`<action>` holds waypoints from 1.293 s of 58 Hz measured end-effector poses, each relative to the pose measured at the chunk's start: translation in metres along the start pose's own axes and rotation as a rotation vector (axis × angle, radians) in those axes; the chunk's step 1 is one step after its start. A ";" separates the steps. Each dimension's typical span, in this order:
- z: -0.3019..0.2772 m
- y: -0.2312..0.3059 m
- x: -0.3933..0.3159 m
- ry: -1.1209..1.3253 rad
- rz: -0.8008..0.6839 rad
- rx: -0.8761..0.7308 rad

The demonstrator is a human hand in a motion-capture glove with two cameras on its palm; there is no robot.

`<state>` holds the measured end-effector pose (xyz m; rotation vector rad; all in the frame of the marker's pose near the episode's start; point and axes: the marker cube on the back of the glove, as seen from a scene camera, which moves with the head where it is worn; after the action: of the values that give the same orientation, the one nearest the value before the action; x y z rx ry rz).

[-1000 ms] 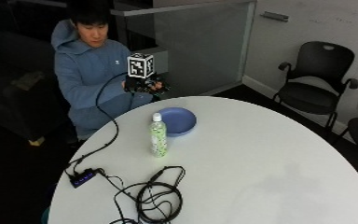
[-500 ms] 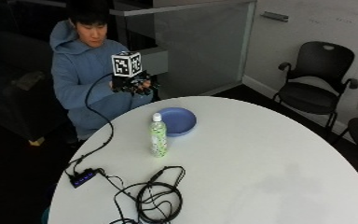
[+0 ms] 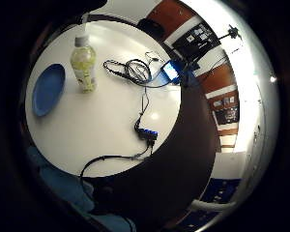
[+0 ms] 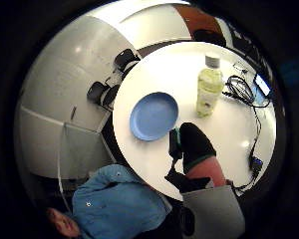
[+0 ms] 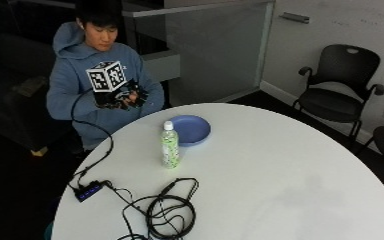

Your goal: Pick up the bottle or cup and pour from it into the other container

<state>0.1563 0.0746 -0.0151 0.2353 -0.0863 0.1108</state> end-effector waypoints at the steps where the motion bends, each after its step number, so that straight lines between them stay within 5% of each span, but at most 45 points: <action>1: 0.000 0.001 0.003 -0.006 0.003 0.006; 40: 0.068 -0.022 0.111 -0.723 0.112 0.163; 75: 0.146 -0.081 0.070 -1.123 0.091 0.073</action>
<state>0.2243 -0.0317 0.1144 0.3440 -1.2116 0.0611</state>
